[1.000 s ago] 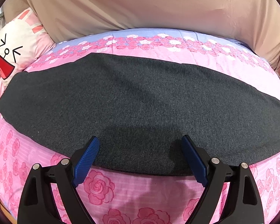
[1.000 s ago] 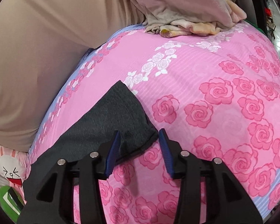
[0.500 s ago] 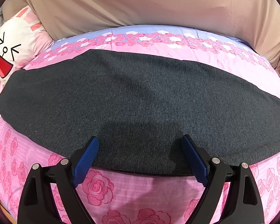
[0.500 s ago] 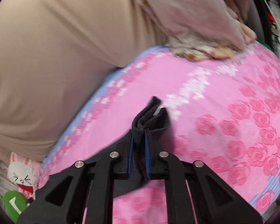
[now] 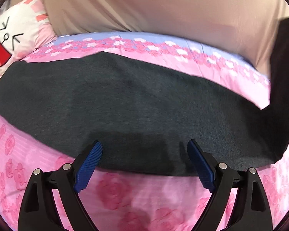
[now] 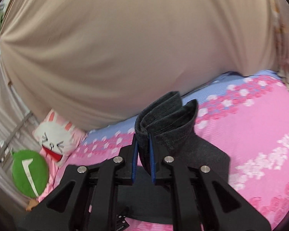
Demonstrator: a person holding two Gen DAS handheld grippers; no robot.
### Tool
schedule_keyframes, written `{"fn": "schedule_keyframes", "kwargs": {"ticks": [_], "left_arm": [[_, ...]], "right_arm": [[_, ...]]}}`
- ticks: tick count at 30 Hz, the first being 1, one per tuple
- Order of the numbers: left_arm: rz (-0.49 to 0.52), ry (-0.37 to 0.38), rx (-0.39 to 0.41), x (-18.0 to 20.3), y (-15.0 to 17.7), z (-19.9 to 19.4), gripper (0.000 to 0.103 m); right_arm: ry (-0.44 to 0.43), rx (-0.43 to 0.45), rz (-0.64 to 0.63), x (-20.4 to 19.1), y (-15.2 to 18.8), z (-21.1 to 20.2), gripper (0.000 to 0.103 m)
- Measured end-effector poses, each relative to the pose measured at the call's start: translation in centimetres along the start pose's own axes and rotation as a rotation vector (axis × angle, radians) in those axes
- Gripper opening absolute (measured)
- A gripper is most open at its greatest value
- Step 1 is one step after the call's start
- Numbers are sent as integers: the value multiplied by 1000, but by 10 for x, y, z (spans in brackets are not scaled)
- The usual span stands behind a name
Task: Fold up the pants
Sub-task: 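Grasp the pants end with the right tool and fold it over the stack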
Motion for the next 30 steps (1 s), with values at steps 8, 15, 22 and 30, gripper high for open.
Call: {"fn": "schedule_keyframes", "kwargs": {"ticks": [8, 15, 22, 30], "left_arm": [[-61, -73, 68, -67, 1, -15, 87], [-80, -129, 26, -104, 2, -6, 87], [-33, -201, 3, -125, 5, -5, 87], [-58, -213, -34, -140, 10, 4, 87]], "right_arm": [[-76, -298, -96, -59, 93, 117, 9], [-60, -465, -127, -67, 177, 168, 9], [-68, -444, -105, -68, 178, 170, 10], [-75, -564, -152, -79, 216, 214, 12]]}}
Point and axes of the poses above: each gripper's, at about its wrist camera, not at the fingertips, and z roughly the way its jaws point, x to its right, y to its underside, the point moved 5 cm from there along z, roughly the way its jaws point, and after that the axes turned 12 degrees about -y, right-handed, at the moved point
